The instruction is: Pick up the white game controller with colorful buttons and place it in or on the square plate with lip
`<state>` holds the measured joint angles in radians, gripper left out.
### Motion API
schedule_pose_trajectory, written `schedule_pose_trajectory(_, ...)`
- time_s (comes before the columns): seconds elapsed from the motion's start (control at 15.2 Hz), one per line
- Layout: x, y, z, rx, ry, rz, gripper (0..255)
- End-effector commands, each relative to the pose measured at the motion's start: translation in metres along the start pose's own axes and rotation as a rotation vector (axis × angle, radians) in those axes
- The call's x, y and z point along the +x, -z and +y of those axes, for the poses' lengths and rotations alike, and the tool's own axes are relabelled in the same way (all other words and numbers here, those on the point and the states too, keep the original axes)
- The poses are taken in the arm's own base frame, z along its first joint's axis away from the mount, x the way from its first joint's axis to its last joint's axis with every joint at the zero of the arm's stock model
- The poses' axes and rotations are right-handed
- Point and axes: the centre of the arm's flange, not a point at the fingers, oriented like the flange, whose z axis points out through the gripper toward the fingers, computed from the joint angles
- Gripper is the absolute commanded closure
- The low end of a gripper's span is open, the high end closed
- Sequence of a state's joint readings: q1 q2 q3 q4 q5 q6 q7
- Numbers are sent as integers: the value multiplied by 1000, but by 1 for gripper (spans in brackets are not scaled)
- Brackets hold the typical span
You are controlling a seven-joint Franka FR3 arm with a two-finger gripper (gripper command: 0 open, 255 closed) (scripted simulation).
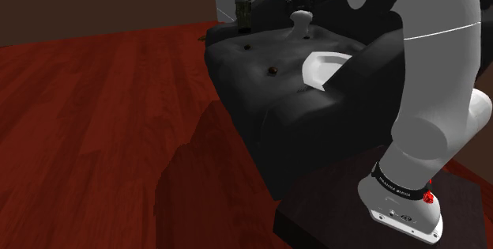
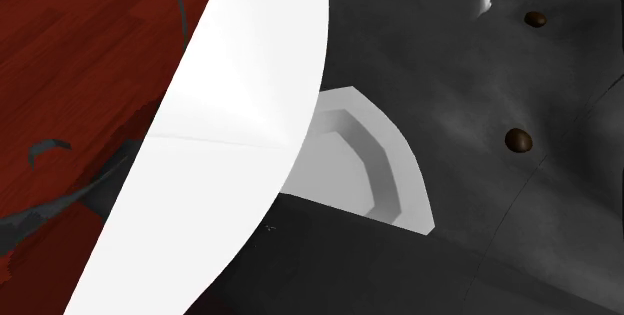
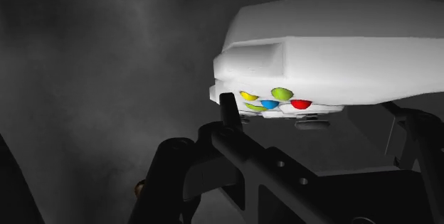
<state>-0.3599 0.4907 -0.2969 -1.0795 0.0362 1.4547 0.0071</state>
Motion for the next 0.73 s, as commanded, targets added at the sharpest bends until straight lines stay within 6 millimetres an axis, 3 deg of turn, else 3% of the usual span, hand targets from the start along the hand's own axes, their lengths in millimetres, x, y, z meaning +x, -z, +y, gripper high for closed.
schedule_pose_trajectory(0.0, -13, 4, -1, 0, 0, 0, 255)
schedule_pose_trajectory(0.66, -144, -7, -9, 0, 0, 0, 255)
